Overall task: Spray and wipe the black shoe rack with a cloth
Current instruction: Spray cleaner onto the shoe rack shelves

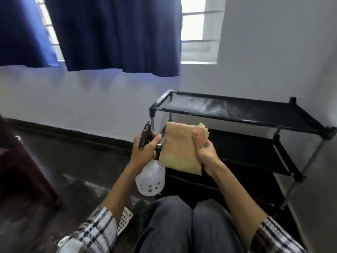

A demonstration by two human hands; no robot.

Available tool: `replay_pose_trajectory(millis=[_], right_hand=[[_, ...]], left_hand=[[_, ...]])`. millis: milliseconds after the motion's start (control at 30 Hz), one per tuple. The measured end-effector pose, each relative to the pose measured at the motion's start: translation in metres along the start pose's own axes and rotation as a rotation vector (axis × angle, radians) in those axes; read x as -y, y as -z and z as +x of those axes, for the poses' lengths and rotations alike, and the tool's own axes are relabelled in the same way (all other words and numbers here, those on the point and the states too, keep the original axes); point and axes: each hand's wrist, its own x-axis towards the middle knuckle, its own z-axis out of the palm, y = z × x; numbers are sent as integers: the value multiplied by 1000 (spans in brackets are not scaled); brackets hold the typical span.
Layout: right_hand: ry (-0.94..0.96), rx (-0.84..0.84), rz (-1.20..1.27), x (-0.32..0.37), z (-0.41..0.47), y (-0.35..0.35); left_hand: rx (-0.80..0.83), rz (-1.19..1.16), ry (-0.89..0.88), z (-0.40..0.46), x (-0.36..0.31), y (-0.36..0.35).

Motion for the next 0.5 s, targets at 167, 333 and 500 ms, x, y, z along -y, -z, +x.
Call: replay_pose_trajectory(millis=[167, 333, 500], right_hand=[[-36, 143, -38, -20, 3, -63], [-131, 246, -81, -58, 10, -136], [-66, 480, -352, -87, 26, -189]], left_hand=[[-176, 32, -6, -6, 9, 69], [-358, 103, 38, -18, 48, 138], [-445, 196, 98, -34, 104, 188]])
